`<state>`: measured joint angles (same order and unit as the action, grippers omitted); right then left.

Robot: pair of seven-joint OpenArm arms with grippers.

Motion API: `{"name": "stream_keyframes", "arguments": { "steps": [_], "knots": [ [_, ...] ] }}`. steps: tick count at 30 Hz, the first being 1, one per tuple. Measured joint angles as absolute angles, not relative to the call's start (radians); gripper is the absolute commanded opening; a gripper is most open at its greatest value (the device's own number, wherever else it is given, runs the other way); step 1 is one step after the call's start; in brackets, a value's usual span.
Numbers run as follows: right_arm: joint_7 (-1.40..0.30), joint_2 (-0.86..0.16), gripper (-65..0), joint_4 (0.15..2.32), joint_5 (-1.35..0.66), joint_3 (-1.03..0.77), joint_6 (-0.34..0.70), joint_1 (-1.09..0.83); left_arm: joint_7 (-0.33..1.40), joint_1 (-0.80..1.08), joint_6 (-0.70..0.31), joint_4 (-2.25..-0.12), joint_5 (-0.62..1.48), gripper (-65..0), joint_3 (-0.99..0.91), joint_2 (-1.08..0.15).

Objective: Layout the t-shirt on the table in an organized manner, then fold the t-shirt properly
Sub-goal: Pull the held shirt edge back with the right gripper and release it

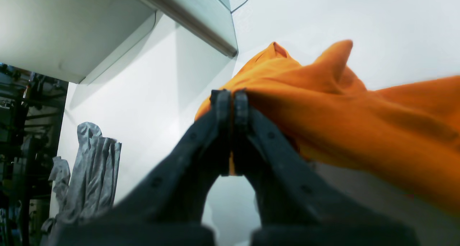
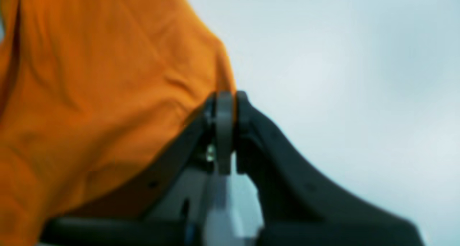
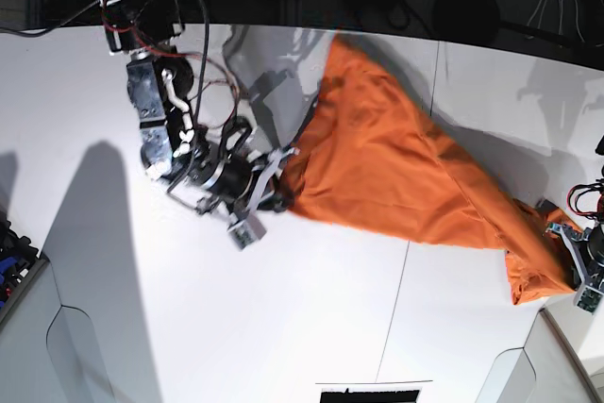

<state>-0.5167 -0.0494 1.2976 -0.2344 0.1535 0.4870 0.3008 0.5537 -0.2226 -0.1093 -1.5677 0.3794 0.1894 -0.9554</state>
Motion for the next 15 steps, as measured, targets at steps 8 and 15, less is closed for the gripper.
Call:
{"name": "stream_keyframes", "arguments": {
  "steps": [8,15],
  "knots": [
    [-0.542,-0.055,-65.0,1.326,-0.266,-0.001,0.530,0.422,0.553,-0.223,-0.109,-1.568,0.380,-65.0,0.189,-0.950],
    [-0.870,-0.055,-65.0,1.525,-0.556,0.020,0.577,0.425,0.554,-0.222,-0.109,-1.568,0.390,-65.0,0.189,-0.920]
  ]
}}
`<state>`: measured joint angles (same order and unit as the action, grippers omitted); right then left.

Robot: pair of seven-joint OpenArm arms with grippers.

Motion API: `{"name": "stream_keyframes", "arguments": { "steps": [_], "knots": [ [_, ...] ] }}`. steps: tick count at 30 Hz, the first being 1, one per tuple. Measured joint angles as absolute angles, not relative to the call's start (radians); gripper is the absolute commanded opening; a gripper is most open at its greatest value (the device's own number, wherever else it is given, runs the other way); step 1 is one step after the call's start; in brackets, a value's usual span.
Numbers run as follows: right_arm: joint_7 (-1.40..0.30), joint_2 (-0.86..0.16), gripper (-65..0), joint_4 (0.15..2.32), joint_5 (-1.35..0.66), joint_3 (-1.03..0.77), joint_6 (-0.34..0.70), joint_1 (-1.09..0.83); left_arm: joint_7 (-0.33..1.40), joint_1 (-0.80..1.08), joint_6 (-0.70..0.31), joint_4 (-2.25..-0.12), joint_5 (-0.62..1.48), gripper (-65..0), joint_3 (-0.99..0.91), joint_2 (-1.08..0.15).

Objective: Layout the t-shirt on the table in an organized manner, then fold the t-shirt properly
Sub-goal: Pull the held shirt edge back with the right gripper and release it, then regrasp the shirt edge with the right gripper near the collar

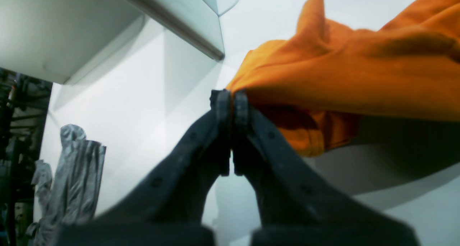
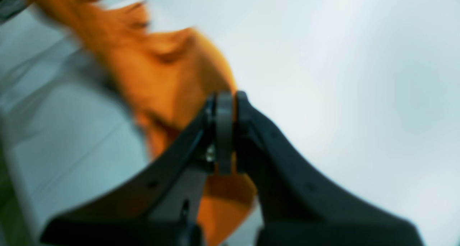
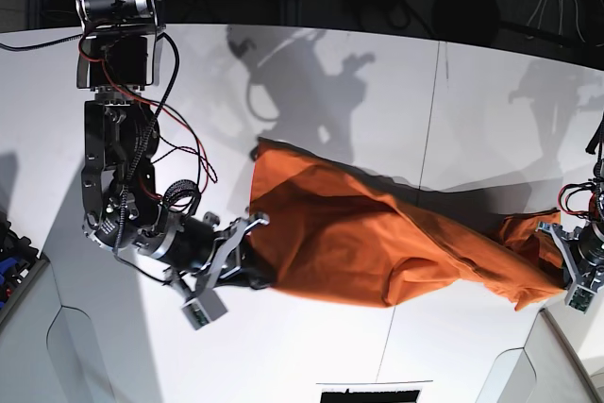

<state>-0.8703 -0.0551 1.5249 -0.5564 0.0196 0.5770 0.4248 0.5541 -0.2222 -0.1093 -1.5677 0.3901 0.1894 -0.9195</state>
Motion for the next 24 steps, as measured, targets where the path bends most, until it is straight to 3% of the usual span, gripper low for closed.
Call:
{"name": "stream_keyframes", "arguments": {
  "steps": [1,2,5,7,13,24],
  "knots": [
    [-0.929,-0.056,-65.0,1.538,-0.609,0.042,0.577,0.424,0.557,-0.222,-0.110,-1.568,0.391,-65.0,0.189,-0.919],
    [-0.964,-0.056,-60.2,1.548,-0.649,0.070,0.577,0.418,0.562,-0.222,-0.109,-1.568,0.390,-65.0,0.189,-0.920],
    [-0.958,-0.055,-38.0,1.559,-0.657,0.165,0.577,0.367,0.561,-0.221,-0.109,-1.568,0.390,-65.0,0.189,-0.920],
    [-0.914,-0.055,-29.2,1.557,-0.559,0.221,0.577,0.312,0.568,-0.219,-0.109,-1.567,0.390,-65.0,0.189,-0.920],
    [-0.728,-0.055,-27.9,1.552,-0.422,0.223,0.544,0.175,0.568,-0.219,-0.109,-1.565,0.390,-65.0,0.189,-0.920],
    [-0.665,-0.056,-27.9,1.544,-0.409,-0.084,0.490,0.226,0.569,-0.196,-0.121,-1.565,0.389,-65.0,0.189,-0.920]
  ]
}}
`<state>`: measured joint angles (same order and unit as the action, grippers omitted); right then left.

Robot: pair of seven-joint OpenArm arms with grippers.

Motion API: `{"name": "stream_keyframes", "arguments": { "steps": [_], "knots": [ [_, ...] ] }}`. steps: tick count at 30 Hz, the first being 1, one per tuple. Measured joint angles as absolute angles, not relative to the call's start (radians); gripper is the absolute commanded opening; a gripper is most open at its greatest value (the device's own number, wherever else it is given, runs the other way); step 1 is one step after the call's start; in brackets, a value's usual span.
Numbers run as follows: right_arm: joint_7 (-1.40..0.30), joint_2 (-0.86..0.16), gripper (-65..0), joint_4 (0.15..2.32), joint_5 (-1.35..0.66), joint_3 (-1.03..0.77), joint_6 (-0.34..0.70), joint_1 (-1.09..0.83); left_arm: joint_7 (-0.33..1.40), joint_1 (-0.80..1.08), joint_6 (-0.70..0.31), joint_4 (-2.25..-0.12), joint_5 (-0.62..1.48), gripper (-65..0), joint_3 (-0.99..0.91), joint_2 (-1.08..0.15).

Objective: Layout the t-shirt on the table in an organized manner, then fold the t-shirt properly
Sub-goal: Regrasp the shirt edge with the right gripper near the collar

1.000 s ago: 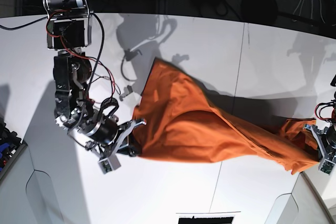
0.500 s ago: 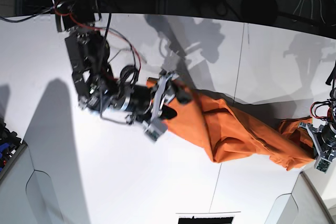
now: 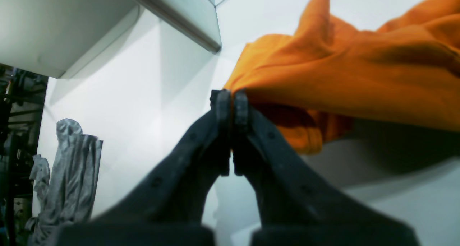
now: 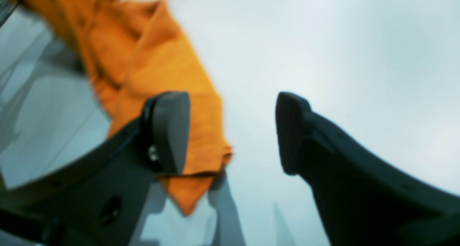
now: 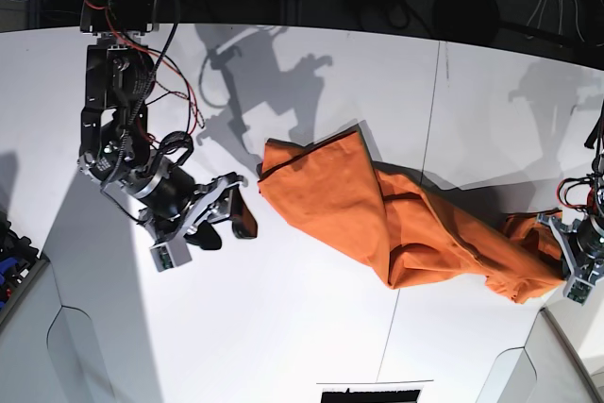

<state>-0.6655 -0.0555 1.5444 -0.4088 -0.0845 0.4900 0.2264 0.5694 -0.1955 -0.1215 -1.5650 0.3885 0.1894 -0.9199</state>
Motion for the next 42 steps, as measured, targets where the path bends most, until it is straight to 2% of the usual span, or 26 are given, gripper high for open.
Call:
{"name": "stream_keyframes", "arguments": {
  "steps": [3,8,15,28,32,37,38,41,42],
  "knots": [
    [-0.665,-0.054,-27.9,1.505,-0.351,-0.110,0.490,0.247,0.584,-0.170,-0.197,-1.565,0.394,-65.0,0.189,-0.915],
    [-0.663,-0.052,-27.9,1.351,-0.389,-0.117,0.479,0.294,0.595,-0.144,-0.203,-1.564,0.391,-65.0,0.189,-0.893],
    [-0.651,-0.027,-27.9,1.106,-0.437,-0.010,0.514,0.384,0.594,-0.142,-0.203,-1.565,0.391,-65.0,0.189,-0.884],
    [-0.676,0.075,-29.1,1.068,-0.432,0.023,0.527,0.428,0.594,-0.141,-0.203,-1.565,0.391,-65.0,0.189,-0.884],
    [-0.694,0.078,-43.4,1.068,-0.429,0.023,0.530,0.426,0.594,-0.141,-0.203,-1.565,0.391,-65.0,0.189,-0.884],
    [-0.673,0.077,-44.9,1.068,-0.360,0.022,0.530,0.426,0.594,-0.141,-0.203,-1.565,0.391,-65.0,0.189,-0.884],
    [-0.673,0.077,-48.0,1.068,-0.354,0.023,0.531,0.426,0.594,-0.141,-0.203,-1.565,0.391,-65.0,0.189,-0.884],
    [-0.673,0.078,-63.3,1.068,-0.355,0.023,0.532,0.426,0.594,-0.141,-0.203,-1.565,0.391,-65.0,0.189,-0.884],
    [-0.673,0.078,-65.0,1.068,-0.355,0.023,0.532,0.427,0.594,-0.141,-0.203,-1.565,0.391,-65.0,0.189,-0.884]
  ]
}}
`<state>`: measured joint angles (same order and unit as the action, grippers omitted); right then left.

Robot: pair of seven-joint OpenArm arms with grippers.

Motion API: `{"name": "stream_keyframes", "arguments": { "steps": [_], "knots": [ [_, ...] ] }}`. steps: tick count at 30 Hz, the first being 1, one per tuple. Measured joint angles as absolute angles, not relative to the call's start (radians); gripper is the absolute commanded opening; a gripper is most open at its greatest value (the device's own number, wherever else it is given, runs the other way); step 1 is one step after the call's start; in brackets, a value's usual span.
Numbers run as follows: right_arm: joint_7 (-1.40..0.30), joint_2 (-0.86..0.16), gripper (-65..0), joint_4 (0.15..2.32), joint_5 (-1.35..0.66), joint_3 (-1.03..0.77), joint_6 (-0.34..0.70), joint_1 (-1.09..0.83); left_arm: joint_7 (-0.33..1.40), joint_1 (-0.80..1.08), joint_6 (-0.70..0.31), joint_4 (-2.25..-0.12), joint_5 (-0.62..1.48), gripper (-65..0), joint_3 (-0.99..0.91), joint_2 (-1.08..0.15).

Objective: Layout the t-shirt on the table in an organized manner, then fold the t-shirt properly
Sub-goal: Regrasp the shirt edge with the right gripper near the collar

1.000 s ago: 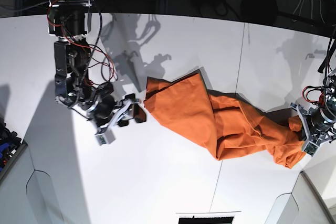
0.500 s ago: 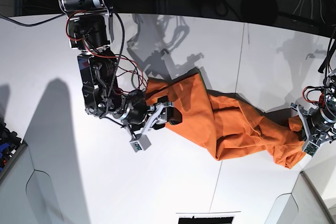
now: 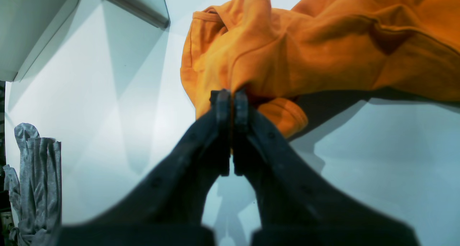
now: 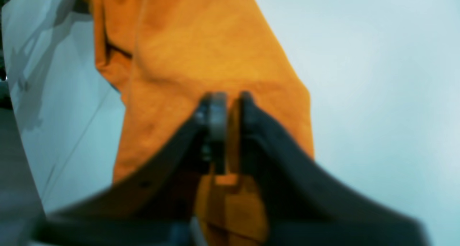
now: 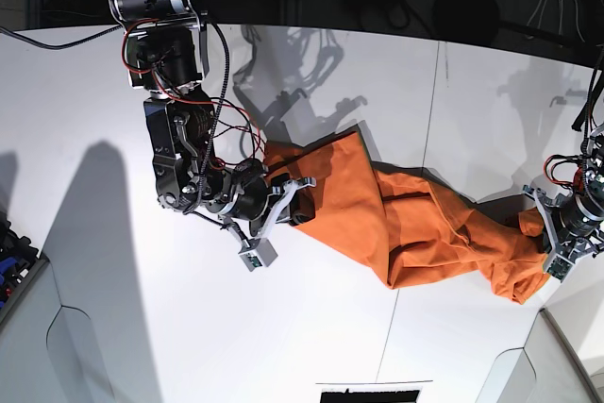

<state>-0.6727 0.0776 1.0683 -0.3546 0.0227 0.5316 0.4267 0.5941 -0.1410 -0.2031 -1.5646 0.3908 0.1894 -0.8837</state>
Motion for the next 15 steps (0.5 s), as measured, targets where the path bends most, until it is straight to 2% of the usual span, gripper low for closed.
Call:
{"name": "stream_keyframes", "arguments": {
  "steps": [10,15],
  "knots": [
    [-0.601,0.067,-65.0,1.069,-0.375,0.014,0.532,0.427,0.594,-0.141,-0.203,-1.565,0.391,-65.0,0.189,-0.884],
    [-0.599,0.053,-65.0,1.158,-0.429,-0.045,0.548,0.427,0.594,-0.133,-0.203,-1.565,0.391,-65.0,0.189,-0.883]
  ]
}}
